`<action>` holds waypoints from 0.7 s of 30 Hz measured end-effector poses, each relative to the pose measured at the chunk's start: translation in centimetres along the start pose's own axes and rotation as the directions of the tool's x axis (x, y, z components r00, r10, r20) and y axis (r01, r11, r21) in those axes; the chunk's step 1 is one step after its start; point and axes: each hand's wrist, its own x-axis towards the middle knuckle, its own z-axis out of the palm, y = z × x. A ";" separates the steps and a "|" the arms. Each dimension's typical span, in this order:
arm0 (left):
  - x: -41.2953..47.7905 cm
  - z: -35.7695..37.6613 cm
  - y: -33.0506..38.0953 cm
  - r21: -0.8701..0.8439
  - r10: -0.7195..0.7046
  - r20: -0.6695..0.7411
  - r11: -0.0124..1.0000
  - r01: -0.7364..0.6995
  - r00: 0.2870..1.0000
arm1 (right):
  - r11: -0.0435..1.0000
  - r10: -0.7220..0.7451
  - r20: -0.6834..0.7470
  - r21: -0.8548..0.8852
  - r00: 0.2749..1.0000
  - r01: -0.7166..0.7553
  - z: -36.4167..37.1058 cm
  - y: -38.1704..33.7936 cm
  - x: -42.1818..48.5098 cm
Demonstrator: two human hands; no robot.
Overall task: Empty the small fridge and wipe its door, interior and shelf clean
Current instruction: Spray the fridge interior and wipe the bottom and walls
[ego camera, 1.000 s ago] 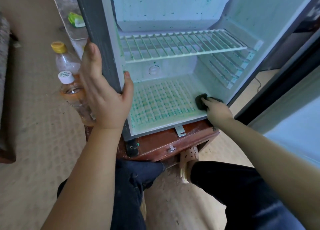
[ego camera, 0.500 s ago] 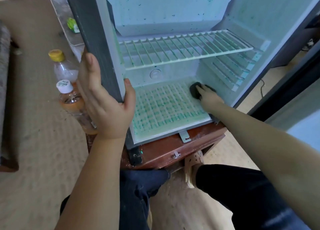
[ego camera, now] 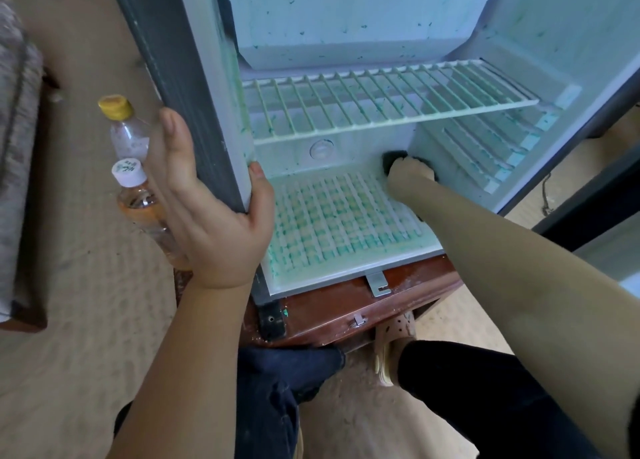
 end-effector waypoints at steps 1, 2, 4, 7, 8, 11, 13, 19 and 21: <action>0.0 0.0 0.0 -0.001 0.000 0.002 1.000 0.000 1.000 | 0.999 -0.001 0.010 -0.044 1.000 0.001 0.0 0.2 -0.8; 0.1 0.0 0.0 -0.005 -0.001 0.007 1.000 0.001 1.000 | 0.997 0.001 0.024 -0.082 1.000 0.001 0.1 0.4 -1.8; 0.2 -0.1 0.0 -0.011 -0.013 0.018 1.000 0.014 1.000 | 0.990 0.007 0.041 -0.140 0.999 -0.002 0.9 1.0 -4.0; 0.2 -0.3 0.2 0.002 -0.032 0.035 0.999 0.032 0.999 | 0.990 0.026 0.012 -0.136 1.000 -0.024 2.3 2.8 -7.6; 0.2 -0.4 0.2 -0.002 -0.041 0.045 0.999 0.041 0.998 | 0.989 0.034 0.002 -0.141 0.999 -0.033 2.9 3.5 -8.8; 0.3 -0.6 0.5 -0.008 -0.065 0.059 0.998 0.065 0.996 | 0.990 0.041 -0.013 -0.131 0.999 -0.042 4.3 5.0 -11.4; 0.4 -0.7 0.6 -0.004 -0.063 0.051 0.998 0.063 0.997 | 0.992 0.039 -0.025 -0.122 0.999 -0.041 4.6 5.3 -11.9; 0.6 -0.9 0.9 0.061 -0.047 0.039 0.997 0.044 0.998 | 1.000 0.020 -0.035 0.013 0.999 -0.019 3.4 4.6 -8.1; 0.6 -0.8 0.9 0.087 -0.042 0.027 0.995 0.039 0.999 | 1.000 0.009 -0.023 0.022 1.000 -0.008 2.6 3.7 -6.0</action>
